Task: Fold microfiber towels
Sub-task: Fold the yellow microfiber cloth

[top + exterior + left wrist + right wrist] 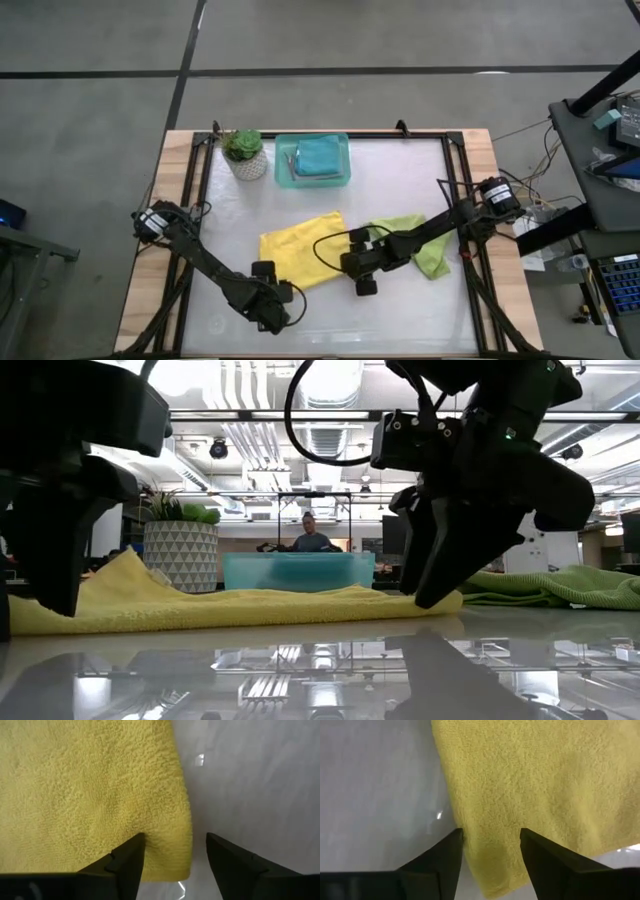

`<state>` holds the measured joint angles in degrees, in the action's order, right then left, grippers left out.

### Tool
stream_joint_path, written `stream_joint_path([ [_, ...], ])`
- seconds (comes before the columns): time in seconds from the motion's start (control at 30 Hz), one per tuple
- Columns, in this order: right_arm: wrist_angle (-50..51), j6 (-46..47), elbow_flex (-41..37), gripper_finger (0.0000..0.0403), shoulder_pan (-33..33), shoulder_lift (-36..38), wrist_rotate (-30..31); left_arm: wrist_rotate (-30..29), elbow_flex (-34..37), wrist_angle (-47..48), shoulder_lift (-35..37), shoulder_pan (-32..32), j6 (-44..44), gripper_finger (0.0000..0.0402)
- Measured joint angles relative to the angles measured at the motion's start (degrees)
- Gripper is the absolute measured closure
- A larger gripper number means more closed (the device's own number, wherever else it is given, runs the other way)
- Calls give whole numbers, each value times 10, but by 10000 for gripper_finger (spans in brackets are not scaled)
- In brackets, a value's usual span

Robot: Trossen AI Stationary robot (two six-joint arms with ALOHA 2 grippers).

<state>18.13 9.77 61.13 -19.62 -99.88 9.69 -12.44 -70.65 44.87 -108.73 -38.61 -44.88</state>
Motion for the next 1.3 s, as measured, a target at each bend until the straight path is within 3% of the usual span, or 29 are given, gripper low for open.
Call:
stream_joint_path([
  [0.27, -13, 1, -17, 265, -1, -12, -1, 2, 0, -3, -1, -1, 6, 287],
  [0.5, -20, -10, -18, 366, -2, -19, -8, 0, 1, -3, -1, 0, 35, 391],
  [0.57, -20, -20, -19, 386, -5, -15, -11, 2, 0, -5, 2, 0, 38, 394],
  [0.73, 32, -34, -7, 393, -15, 8, -15, 32, -16, -12, 22, -2, 66, 392],
  [1.0, 115, -24, 38, 394, -46, 45, -98, 95, -32, -52, 58, -7, 78, 400],
  [1.3, 146, -33, 82, 394, -63, 48, -96, 109, -26, -66, 72, -15, 92, 400],
])
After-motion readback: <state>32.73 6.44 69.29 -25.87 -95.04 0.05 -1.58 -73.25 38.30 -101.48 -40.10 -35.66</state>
